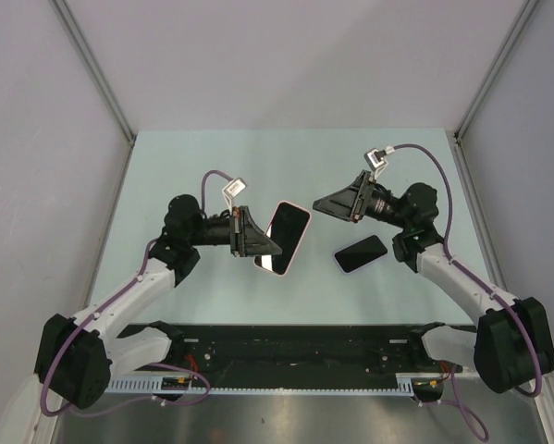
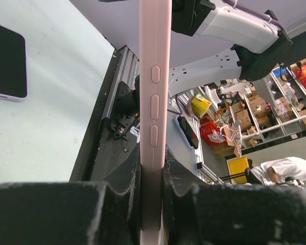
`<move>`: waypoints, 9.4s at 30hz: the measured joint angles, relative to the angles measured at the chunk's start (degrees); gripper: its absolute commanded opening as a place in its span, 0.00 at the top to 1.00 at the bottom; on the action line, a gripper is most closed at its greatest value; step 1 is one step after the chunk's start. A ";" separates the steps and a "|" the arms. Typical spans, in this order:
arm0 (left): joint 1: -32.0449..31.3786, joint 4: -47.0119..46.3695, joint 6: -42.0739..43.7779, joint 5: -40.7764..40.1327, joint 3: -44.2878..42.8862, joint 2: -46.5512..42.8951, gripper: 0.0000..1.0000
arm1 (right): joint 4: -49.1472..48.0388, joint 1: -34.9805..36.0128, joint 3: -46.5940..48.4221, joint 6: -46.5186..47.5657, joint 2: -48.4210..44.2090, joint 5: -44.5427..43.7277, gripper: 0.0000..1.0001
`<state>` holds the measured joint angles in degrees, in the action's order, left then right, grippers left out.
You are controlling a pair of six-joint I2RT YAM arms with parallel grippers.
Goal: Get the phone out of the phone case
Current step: Remove the phone case from the phone.
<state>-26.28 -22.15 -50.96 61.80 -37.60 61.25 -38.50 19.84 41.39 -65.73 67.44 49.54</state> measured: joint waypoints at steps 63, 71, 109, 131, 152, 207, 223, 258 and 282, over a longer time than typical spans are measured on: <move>2.25 -29.92 -20.20 -1.70 -2.27 5.86 1.00 | -45.75 15.63 -2.95 -45.55 17.81 -32.83 1.00; 2.51 -27.96 -20.96 -1.70 -2.27 4.61 1.00 | -47.56 16.11 -2.34 -45.46 19.65 -33.05 1.00; 3.93 -22.47 -28.59 -4.02 -2.27 3.08 1.00 | -42.07 15.17 0.31 -41.33 23.28 -32.74 1.00; 3.91 -23.10 -28.59 -4.79 -5.27 -0.24 1.00 | 8.79 19.54 15.04 -8.57 4.24 -41.13 1.00; 3.91 -13.62 -27.43 -0.04 -5.33 -0.44 1.00 | 22.40 20.74 16.17 13.25 4.17 -37.20 0.62; 2.08 28.52 17.00 -19.91 -21.42 12.74 0.00 | 60.06 14.32 6.32 17.97 9.60 -49.03 1.00; -18.62 36.87 22.12 -45.51 -20.24 22.49 0.07 | 56.87 14.03 10.84 14.12 21.92 -46.95 1.00; -33.35 46.31 28.41 -83.73 -31.98 39.43 0.39 | 56.22 13.68 11.15 12.31 23.04 -45.59 1.00; -28.79 47.15 29.73 -81.33 -31.78 37.53 1.00 | 56.06 11.61 11.26 13.70 21.49 -45.53 1.00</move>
<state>-55.07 24.99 -21.23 -19.53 -69.38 98.78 17.56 31.44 52.64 -52.03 88.92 4.01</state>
